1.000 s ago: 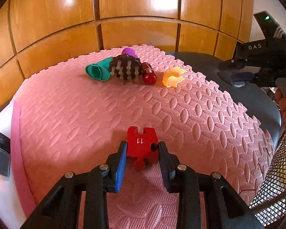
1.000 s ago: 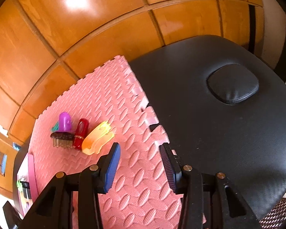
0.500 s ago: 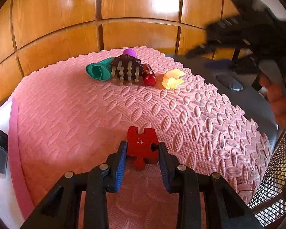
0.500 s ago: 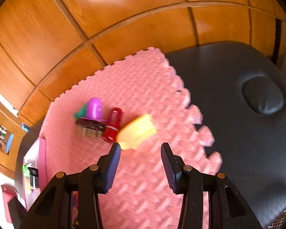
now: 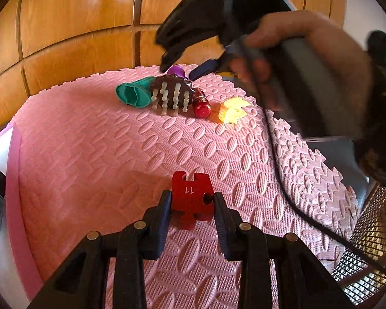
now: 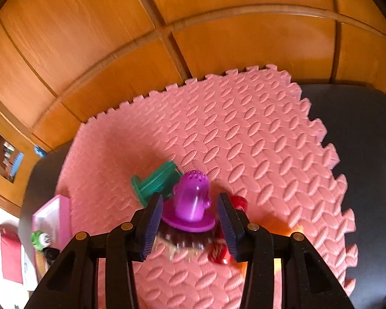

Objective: Organize rigid objects
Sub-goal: 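Grasp the purple-topped bristle brush with the right gripper while the left gripper holds the puzzle piece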

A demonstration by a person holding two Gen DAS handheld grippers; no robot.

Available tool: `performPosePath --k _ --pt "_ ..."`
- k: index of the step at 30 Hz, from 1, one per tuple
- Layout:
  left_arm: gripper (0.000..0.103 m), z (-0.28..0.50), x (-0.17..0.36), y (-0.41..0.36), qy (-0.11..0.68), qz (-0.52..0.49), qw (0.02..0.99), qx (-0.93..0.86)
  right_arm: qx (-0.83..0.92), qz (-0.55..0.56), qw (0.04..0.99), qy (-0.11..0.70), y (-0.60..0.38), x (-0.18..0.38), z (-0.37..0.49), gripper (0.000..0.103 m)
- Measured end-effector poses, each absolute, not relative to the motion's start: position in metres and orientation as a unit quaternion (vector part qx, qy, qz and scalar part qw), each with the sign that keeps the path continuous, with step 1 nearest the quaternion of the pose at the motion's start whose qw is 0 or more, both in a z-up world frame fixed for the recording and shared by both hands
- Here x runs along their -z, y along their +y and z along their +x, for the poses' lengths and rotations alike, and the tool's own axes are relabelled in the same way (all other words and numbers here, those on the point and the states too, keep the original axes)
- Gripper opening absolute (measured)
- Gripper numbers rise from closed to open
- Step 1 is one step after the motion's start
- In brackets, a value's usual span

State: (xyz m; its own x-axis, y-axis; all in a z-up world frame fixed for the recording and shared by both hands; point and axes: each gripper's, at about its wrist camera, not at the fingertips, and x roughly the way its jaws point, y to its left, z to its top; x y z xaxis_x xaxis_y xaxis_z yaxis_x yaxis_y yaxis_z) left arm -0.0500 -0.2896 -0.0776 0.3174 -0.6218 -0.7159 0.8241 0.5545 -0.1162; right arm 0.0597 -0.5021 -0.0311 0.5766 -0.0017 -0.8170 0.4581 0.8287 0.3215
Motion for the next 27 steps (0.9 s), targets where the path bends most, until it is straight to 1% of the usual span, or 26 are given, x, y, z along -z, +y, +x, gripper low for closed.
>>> performPosePath --k 2,3,4,10,16,27 --pt "0.032 -0.049 0.077 -0.289 0.372 0.133 0.799 0.453 0.130 0.248 0.848 0.449 -0.498 0.037 0.068 0.043" --pt "0.032 -0.049 0.077 -0.289 0.373 0.131 0.799 0.454 0.127 0.232 0.852 0.452 -0.493 0.039 0.069 0.039" --pt "0.032 -0.048 0.077 -0.288 0.374 0.129 0.798 0.455 0.127 0.227 0.854 0.451 -0.492 0.038 0.067 0.031" --pt "0.032 -0.049 0.078 -0.288 0.373 0.127 0.799 0.454 0.111 0.244 0.865 0.424 -0.488 0.021 0.040 0.031" --pt "0.032 -0.050 0.078 -0.289 0.370 0.132 0.801 0.452 0.108 0.235 0.879 0.400 -0.485 0.000 0.009 0.031" --pt "0.032 -0.051 0.079 -0.291 0.367 0.137 0.802 0.451 0.100 0.260 0.884 0.376 -0.481 -0.005 -0.049 0.031"
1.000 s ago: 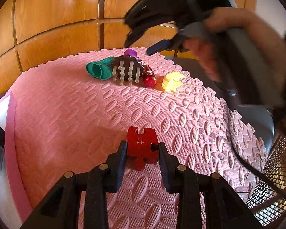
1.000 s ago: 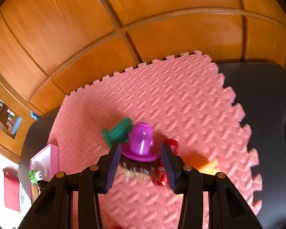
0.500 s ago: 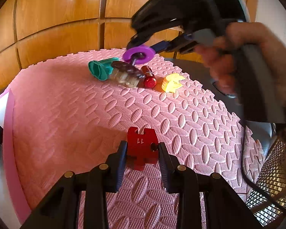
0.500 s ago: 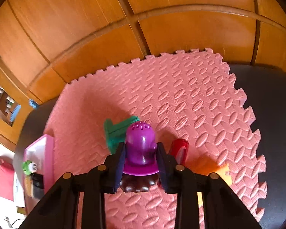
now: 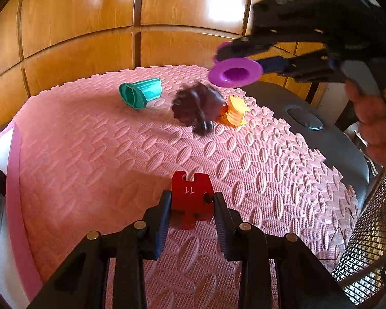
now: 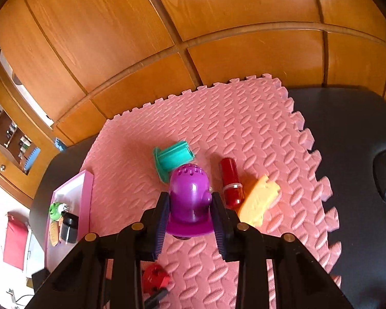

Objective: Organize rigid objects
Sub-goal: 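Grasp the purple-topped bristle brush with the right gripper while the left gripper holds the puzzle piece, then carry the red puzzle piece into the tray with the left gripper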

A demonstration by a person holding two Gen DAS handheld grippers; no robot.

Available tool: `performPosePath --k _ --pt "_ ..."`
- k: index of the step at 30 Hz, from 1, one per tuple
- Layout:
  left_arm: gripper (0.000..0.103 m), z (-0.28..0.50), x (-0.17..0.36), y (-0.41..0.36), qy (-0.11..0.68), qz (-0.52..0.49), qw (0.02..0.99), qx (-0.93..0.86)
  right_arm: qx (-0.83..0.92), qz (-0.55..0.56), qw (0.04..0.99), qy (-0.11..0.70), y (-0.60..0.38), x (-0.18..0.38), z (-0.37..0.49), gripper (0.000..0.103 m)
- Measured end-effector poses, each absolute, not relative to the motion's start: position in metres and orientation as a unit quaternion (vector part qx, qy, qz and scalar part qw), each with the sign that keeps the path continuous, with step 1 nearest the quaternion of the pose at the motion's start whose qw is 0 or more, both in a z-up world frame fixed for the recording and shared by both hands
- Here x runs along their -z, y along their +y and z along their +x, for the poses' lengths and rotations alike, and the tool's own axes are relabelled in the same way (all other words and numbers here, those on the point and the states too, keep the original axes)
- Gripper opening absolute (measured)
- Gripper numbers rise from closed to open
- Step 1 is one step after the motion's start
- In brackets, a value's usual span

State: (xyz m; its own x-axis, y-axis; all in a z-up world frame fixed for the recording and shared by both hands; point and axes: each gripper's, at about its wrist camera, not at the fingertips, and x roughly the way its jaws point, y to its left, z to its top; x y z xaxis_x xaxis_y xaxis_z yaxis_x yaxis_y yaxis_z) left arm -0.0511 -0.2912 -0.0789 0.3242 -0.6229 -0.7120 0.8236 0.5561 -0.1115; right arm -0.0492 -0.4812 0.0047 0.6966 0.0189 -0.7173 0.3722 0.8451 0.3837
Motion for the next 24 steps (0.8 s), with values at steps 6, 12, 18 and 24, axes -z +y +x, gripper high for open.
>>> performPosePath --k 6,12,18,24 --pt "0.032 -0.051 0.079 -0.289 0.366 0.138 0.802 0.451 0.076 0.293 0.883 0.359 -0.481 -0.005 -0.069 0.031" --pt "0.032 -0.052 0.078 -0.290 0.365 0.140 0.802 0.451 0.090 0.302 0.886 0.341 -0.486 -0.005 -0.080 0.031" --pt "0.032 -0.052 0.078 -0.289 0.364 0.141 0.802 0.452 0.139 0.314 0.877 0.337 -0.505 0.016 -0.091 0.031" --pt "0.032 -0.052 0.078 -0.289 0.361 0.143 0.803 0.453 0.170 0.319 0.868 0.341 -0.522 0.024 -0.096 0.031"
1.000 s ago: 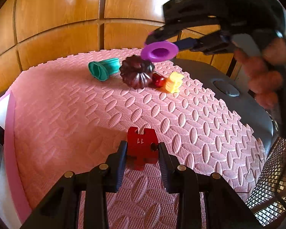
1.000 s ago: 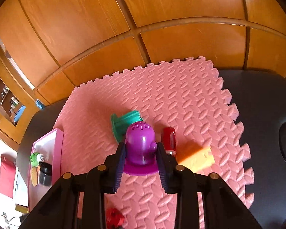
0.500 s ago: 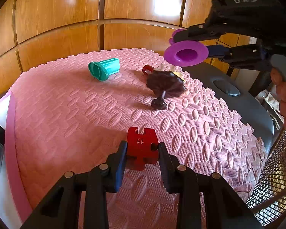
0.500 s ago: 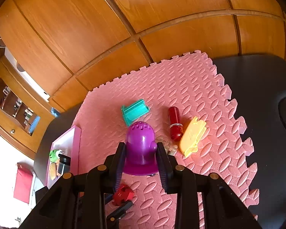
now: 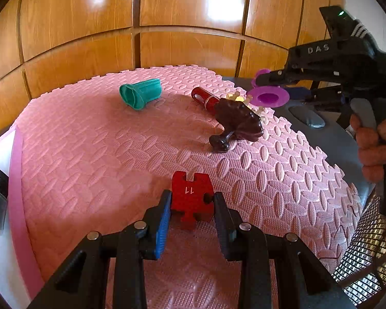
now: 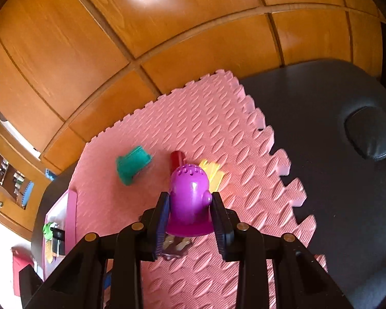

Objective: Organize rigid objects
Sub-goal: 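Carry the red puzzle piece into the tray with the left gripper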

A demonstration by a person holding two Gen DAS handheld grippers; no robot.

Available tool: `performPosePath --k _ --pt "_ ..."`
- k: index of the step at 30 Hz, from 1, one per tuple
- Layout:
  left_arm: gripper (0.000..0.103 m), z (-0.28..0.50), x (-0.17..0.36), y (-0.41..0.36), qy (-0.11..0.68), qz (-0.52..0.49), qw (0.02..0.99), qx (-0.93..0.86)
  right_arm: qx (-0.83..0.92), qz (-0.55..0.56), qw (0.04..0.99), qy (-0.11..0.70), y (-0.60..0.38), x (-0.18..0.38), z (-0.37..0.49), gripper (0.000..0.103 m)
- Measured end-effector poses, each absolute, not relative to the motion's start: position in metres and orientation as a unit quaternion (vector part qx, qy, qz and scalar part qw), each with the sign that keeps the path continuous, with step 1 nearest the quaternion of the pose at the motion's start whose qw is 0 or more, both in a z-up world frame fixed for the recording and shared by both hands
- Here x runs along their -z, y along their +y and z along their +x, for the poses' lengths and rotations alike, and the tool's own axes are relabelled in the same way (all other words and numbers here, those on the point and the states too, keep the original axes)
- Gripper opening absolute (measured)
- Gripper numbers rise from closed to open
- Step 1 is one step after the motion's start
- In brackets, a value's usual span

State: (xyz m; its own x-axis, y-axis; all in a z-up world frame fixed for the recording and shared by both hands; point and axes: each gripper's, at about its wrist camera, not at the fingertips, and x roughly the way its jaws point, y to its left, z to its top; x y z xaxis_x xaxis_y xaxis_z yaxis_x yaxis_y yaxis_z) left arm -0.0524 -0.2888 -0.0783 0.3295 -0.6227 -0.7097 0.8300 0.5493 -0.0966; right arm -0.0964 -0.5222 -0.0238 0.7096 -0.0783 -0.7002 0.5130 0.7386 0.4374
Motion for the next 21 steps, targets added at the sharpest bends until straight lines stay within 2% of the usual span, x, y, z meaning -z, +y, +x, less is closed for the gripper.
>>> performPosePath --k 13,21 --pt "0.032 -0.049 0.073 -0.279 0.385 0.115 0.794 0.456 0.223 0.255 0.878 0.337 -0.519 0.015 -0.097 0.031" --pt "0.032 -0.053 0.057 -0.268 0.375 0.108 0.803 0.450 0.229 0.236 0.879 0.345 -0.516 0.016 -0.093 0.031"
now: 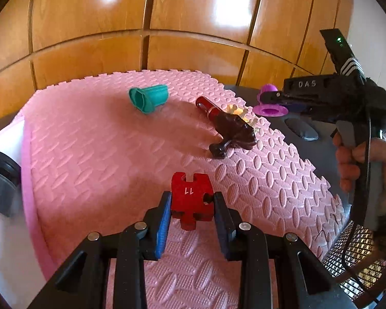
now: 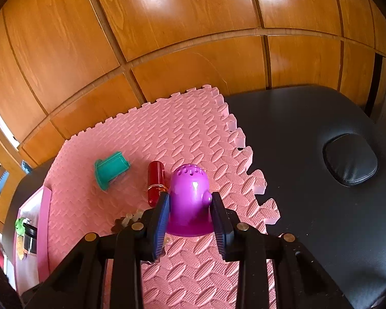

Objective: Organize rigid objects
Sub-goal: 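Carry the red puzzle piece into the tray with the left gripper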

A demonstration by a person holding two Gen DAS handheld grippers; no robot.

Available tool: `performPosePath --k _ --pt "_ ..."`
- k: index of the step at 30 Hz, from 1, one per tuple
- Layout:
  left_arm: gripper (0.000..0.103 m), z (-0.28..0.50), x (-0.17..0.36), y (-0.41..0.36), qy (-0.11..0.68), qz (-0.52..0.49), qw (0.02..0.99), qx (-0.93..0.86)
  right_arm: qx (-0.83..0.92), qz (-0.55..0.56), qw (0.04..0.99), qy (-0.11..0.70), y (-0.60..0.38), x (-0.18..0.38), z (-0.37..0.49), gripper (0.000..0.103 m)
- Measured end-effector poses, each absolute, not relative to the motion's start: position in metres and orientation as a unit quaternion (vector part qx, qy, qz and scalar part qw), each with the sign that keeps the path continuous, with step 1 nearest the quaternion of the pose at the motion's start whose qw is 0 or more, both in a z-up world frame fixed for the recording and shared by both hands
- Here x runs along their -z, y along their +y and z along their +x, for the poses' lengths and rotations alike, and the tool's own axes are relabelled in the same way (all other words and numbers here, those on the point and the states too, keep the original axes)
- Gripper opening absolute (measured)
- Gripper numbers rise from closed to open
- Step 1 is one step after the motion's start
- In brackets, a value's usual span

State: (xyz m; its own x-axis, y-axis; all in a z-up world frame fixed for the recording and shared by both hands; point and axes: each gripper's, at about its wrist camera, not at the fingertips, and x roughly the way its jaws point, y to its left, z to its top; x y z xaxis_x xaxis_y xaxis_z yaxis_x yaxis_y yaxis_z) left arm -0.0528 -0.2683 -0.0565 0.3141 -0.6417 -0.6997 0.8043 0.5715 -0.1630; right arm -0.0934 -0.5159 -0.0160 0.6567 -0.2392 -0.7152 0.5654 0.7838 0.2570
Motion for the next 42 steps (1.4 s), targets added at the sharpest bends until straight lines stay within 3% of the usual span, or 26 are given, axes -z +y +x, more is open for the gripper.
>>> performPosePath --k 14,42 --pt "0.032 -0.045 0.024 -0.241 0.362 0.101 0.837 0.398 0.258 0.216 0.864 0.374 -0.517 0.026 -0.090 0.031" --pt "0.032 -0.035 0.011 -0.205 0.387 0.067 0.839 0.377 0.269 0.213 0.861 0.375 -0.517 0.025 -0.094 0.031"
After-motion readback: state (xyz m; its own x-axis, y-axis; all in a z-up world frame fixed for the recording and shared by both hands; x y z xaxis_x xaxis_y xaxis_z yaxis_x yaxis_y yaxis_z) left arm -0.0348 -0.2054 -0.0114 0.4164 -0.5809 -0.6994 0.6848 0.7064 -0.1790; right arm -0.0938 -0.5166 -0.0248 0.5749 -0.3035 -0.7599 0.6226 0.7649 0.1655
